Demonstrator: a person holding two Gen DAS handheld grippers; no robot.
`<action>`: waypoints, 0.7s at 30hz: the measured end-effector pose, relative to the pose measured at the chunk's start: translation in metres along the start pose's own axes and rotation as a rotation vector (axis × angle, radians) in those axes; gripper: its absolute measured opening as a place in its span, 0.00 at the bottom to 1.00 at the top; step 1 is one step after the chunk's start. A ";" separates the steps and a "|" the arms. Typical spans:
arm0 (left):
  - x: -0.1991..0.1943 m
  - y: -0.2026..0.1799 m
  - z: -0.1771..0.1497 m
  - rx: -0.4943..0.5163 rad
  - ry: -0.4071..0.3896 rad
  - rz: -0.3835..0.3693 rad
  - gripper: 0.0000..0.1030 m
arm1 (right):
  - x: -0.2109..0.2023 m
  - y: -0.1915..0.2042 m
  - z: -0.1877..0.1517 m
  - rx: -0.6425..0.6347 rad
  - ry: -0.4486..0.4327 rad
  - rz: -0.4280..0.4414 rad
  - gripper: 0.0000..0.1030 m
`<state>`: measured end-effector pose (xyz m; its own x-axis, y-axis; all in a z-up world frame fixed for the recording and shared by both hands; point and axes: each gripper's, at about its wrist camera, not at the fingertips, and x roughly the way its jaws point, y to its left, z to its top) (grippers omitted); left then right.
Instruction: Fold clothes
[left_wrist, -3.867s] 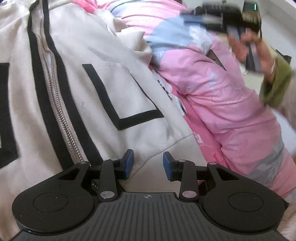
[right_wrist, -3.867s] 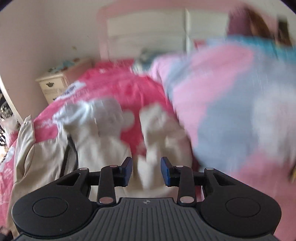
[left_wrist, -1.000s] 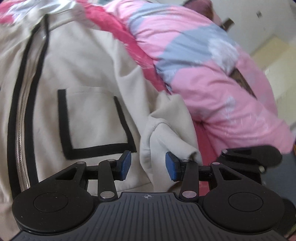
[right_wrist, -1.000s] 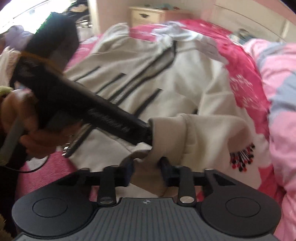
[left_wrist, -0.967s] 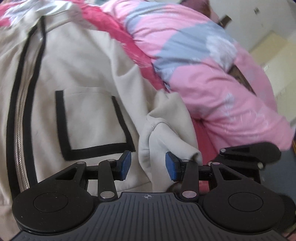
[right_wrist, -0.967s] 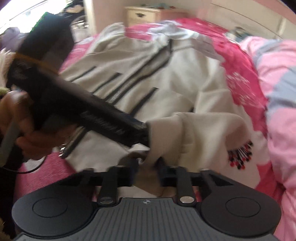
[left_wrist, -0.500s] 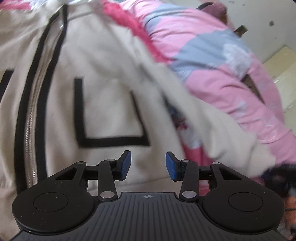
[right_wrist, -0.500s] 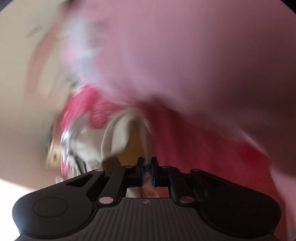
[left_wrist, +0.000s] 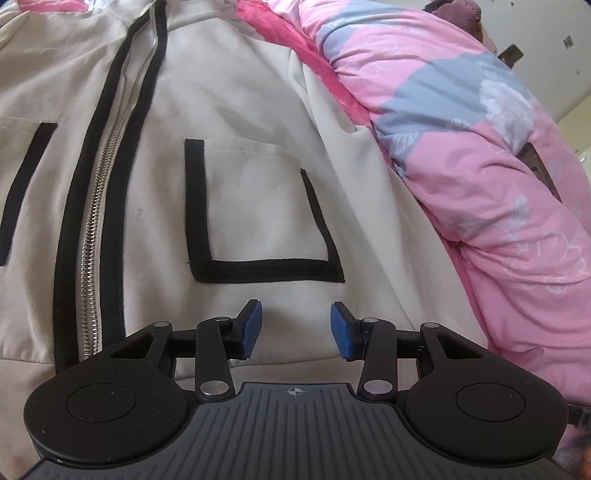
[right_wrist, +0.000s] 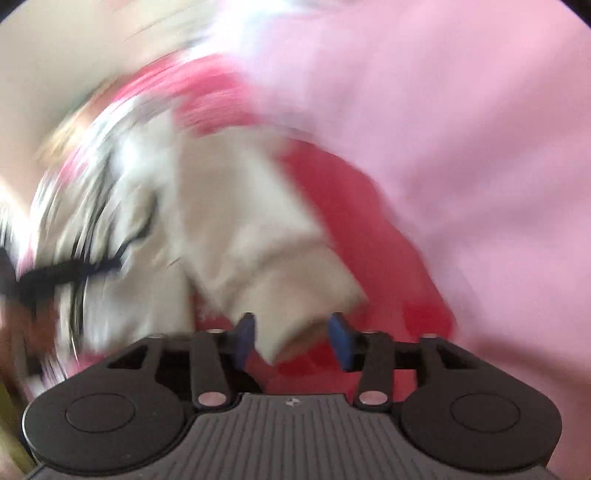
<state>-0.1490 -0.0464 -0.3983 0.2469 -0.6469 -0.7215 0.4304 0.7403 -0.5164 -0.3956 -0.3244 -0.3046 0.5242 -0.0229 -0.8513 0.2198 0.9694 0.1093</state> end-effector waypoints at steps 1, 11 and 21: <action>0.000 -0.001 -0.001 0.005 0.001 0.001 0.40 | 0.004 0.016 0.002 -0.141 0.004 -0.017 0.60; 0.005 -0.003 -0.002 0.036 -0.004 -0.018 0.40 | 0.062 0.047 0.009 -0.499 0.176 0.020 0.65; 0.007 0.002 -0.003 0.014 -0.013 -0.041 0.40 | 0.091 0.020 0.010 -0.338 0.241 -0.011 0.30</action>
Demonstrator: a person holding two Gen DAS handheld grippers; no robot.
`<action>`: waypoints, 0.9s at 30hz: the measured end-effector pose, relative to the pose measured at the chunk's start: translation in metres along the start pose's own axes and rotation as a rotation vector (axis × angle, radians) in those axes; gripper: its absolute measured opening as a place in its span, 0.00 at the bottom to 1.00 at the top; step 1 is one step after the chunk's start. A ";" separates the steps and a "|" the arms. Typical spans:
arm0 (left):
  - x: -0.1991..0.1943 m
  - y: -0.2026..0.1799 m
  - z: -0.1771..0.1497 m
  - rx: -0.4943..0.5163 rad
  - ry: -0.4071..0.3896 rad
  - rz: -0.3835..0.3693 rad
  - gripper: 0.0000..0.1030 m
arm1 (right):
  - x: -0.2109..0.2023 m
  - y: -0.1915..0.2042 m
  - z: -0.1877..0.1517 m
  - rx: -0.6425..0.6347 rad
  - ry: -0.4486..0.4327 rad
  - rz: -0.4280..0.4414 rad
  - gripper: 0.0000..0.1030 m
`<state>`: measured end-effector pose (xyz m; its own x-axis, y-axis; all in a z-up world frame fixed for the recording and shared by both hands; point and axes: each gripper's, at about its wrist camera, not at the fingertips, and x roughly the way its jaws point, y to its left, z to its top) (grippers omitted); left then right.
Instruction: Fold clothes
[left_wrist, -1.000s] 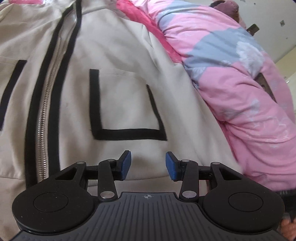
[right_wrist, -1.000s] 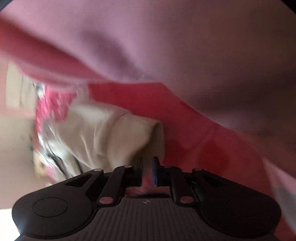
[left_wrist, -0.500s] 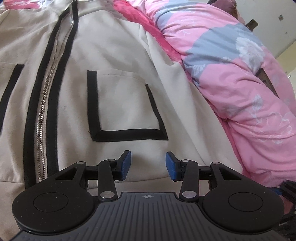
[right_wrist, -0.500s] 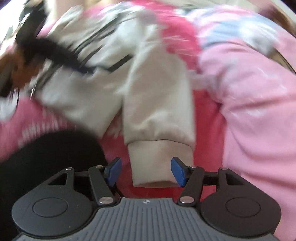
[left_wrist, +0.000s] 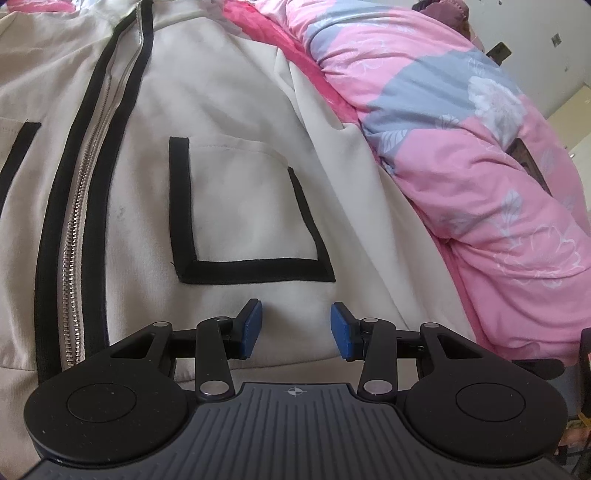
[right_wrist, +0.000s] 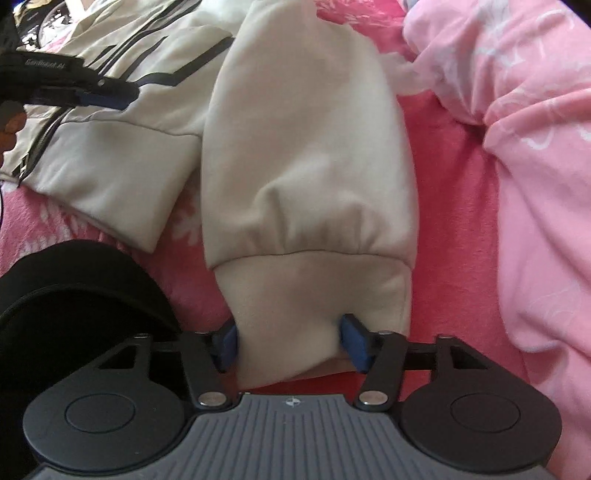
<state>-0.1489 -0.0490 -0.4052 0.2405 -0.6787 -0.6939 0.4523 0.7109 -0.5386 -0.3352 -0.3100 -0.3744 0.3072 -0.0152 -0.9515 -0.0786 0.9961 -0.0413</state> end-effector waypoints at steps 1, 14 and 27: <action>0.000 0.000 0.000 0.001 0.000 0.000 0.40 | -0.006 -0.002 0.002 0.014 -0.009 -0.008 0.20; 0.001 0.004 0.002 0.009 -0.002 0.000 0.40 | -0.193 -0.171 0.087 0.801 -0.511 0.299 0.10; 0.000 0.008 0.003 -0.006 0.002 -0.009 0.40 | -0.167 -0.282 0.115 1.144 -0.507 0.084 0.16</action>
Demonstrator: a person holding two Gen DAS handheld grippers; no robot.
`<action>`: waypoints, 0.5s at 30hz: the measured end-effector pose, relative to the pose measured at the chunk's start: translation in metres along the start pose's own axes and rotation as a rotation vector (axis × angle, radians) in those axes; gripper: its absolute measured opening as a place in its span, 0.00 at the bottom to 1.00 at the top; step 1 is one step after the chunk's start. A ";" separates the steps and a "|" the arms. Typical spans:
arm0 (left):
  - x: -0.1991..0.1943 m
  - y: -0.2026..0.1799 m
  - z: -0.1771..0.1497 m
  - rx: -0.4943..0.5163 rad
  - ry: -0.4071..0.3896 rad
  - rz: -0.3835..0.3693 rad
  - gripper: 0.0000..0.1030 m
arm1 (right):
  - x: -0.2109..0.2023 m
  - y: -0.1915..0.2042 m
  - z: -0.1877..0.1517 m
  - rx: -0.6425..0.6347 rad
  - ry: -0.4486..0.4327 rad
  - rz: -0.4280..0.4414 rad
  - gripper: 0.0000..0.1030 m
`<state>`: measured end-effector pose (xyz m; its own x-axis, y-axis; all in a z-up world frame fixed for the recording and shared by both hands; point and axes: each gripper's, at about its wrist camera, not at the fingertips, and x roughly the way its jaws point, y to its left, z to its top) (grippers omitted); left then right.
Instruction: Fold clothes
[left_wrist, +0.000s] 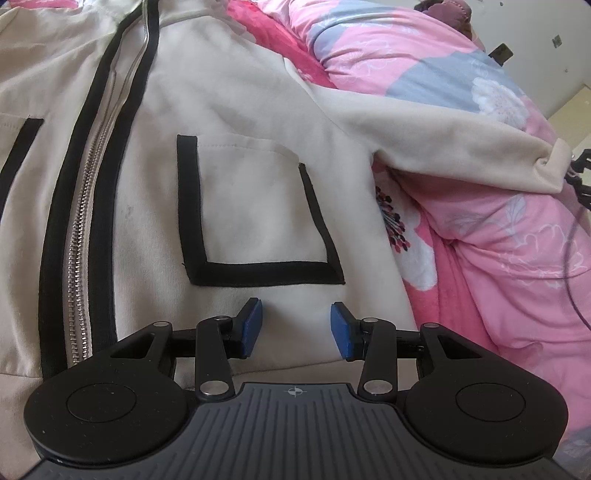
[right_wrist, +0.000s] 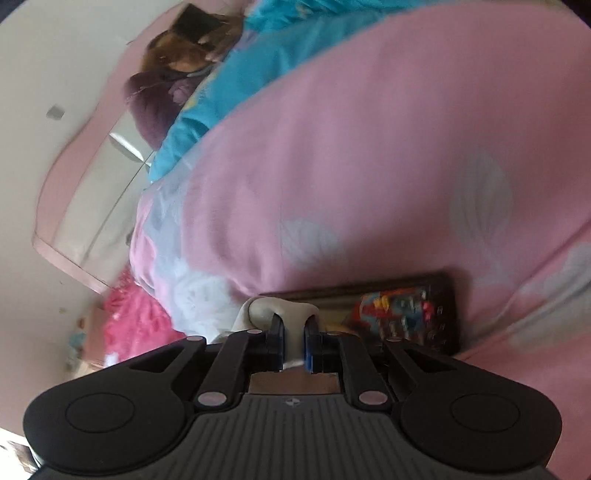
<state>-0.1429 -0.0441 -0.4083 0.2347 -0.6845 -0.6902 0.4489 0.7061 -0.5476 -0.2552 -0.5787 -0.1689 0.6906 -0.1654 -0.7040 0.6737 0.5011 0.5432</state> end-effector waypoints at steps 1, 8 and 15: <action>0.000 0.000 0.000 -0.002 0.001 -0.002 0.40 | -0.006 0.005 -0.003 -0.032 -0.031 -0.018 0.21; -0.002 0.004 0.000 -0.013 -0.005 -0.033 0.40 | -0.070 0.067 -0.035 -0.317 -0.336 -0.061 0.50; -0.039 0.016 0.011 -0.053 -0.119 -0.088 0.40 | -0.033 0.200 -0.132 -0.709 -0.242 0.245 0.56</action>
<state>-0.1352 -0.0086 -0.3850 0.2987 -0.7587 -0.5789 0.4271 0.6487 -0.6299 -0.1777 -0.3609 -0.0972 0.8906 -0.1196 -0.4389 0.2226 0.9560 0.1911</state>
